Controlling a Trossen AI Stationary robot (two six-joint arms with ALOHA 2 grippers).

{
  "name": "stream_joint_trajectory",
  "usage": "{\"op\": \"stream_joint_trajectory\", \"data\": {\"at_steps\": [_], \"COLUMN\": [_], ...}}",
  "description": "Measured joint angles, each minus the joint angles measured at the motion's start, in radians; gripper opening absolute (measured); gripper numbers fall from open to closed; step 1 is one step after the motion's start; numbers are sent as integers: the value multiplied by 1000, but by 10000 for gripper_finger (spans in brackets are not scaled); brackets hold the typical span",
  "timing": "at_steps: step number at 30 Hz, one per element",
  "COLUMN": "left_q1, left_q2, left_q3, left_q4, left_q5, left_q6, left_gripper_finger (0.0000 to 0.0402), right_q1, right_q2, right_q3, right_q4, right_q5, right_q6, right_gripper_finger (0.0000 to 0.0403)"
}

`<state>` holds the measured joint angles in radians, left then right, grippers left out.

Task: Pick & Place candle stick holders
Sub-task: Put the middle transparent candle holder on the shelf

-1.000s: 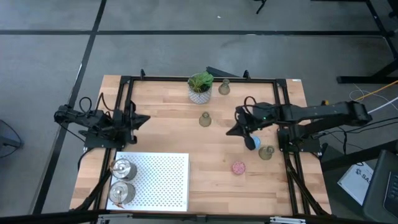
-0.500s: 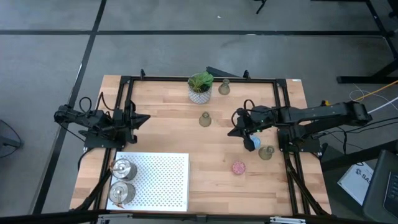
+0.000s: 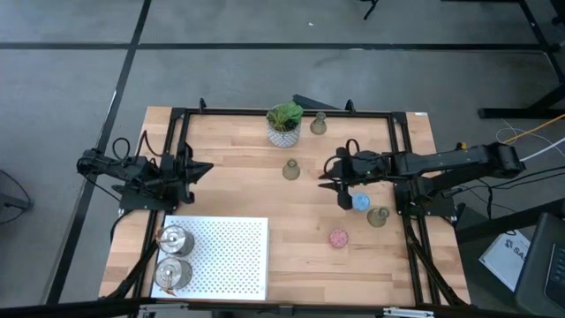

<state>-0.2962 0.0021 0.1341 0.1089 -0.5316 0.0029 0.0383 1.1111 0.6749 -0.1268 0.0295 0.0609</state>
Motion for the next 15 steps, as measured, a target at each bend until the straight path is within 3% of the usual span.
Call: {"op": "stream_joint_trajectory", "data": {"at_steps": [7, 15], "left_q1": [0, 0], "left_q2": [0, 0], "left_q3": [0, 1], "left_q4": [1, 5], "left_q5": [0, -51], "left_q6": [-54, -62], "left_gripper_finger": [4, 4], "right_q1": [-3, -54], "right_q2": [41, 171], "right_q3": [0, 0], "right_q4": [55, 187], "right_q5": [-2, -43], "right_q6": [-144, -132], "right_gripper_finger": [155, 180]}}
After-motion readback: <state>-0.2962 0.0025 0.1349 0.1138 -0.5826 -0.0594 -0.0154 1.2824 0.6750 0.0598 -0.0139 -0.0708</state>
